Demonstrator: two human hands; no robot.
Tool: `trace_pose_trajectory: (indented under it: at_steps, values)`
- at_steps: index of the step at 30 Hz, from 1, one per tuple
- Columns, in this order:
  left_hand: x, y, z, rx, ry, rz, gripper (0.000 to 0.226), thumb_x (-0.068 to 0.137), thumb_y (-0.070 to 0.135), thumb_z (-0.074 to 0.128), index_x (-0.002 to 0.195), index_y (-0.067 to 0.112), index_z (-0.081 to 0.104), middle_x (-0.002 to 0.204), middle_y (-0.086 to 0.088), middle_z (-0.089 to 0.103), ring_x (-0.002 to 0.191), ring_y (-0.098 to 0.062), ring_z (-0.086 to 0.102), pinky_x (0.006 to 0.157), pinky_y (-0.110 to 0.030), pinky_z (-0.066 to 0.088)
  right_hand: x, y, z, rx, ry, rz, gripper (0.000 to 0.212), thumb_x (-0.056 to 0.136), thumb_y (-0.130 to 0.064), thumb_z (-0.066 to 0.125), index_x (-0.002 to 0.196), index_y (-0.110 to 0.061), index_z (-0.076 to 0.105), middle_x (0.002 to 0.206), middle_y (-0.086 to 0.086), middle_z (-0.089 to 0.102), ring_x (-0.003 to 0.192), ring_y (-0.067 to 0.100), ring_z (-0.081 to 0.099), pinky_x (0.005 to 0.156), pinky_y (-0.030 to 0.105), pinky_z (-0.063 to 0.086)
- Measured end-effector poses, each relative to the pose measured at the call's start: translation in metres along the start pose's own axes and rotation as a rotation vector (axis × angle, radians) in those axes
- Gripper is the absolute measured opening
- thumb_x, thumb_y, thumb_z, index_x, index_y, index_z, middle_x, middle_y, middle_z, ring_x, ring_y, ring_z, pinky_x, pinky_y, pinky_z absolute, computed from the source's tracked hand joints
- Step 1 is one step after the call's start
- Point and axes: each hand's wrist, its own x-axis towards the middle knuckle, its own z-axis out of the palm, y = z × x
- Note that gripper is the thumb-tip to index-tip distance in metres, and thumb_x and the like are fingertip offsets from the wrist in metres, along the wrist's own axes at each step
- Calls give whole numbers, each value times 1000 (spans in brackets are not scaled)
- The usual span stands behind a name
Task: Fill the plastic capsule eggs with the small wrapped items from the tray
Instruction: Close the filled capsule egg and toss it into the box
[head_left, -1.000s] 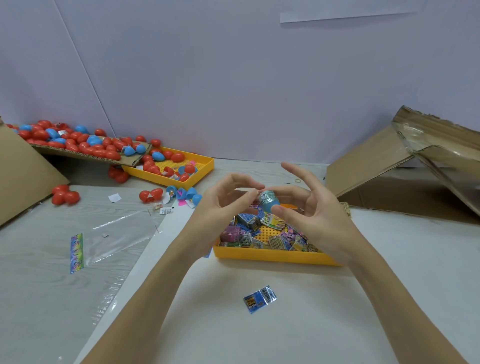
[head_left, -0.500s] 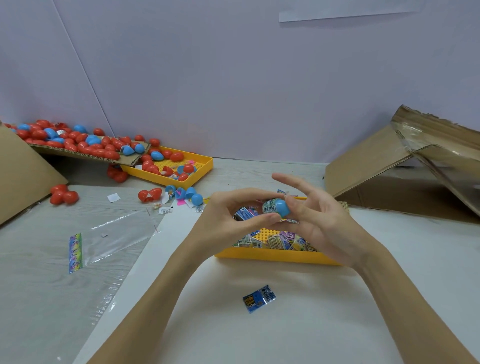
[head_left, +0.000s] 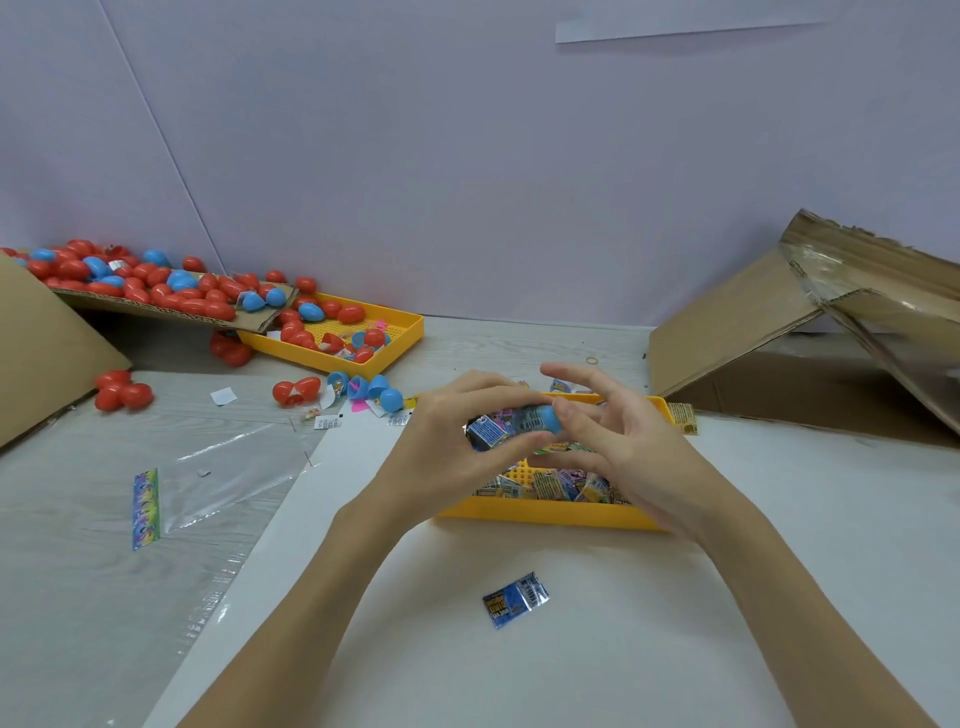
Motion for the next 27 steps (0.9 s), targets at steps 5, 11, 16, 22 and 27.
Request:
trace_pose_trajectory:
  at_steps: [5,11,16,22,27]
  values:
    - [1,-3,3,168,96,75,33,84,19,83,113,8,73,103,0,68,93,-10,64,81,-15,53,3,6,14,-69,158,-14,42,88,-46,69,115,-14,73,90,12,79,85,29,78,75,31,63]
    - [0,1,8,185,136,83,36,82,11,84,115,3,73,107,-6,71,97,-15,68,85,-22,57,4,12,23,-36,262,-131,13,93,-26,72,101,-20,80,88,9,80,82,27,78,71,28,63]
    - [0,2,10,192,157,71,35,81,11,84,114,3,74,107,-7,71,97,-16,68,87,-19,56,2,8,25,-46,270,-137,15,96,-19,67,105,-21,79,93,4,80,86,24,78,72,26,63]
    - [0,0,9,179,161,68,44,80,15,85,121,5,72,109,-5,72,96,-14,69,86,-24,58,1,2,24,12,251,-25,22,96,-27,67,107,-11,77,93,12,79,88,28,78,76,29,63]
    - [0,6,14,-110,223,-163,50,80,32,82,124,13,67,109,8,74,99,-8,71,88,-20,57,1,-2,21,269,242,82,33,97,-27,65,114,1,72,105,17,77,99,29,76,82,28,62]
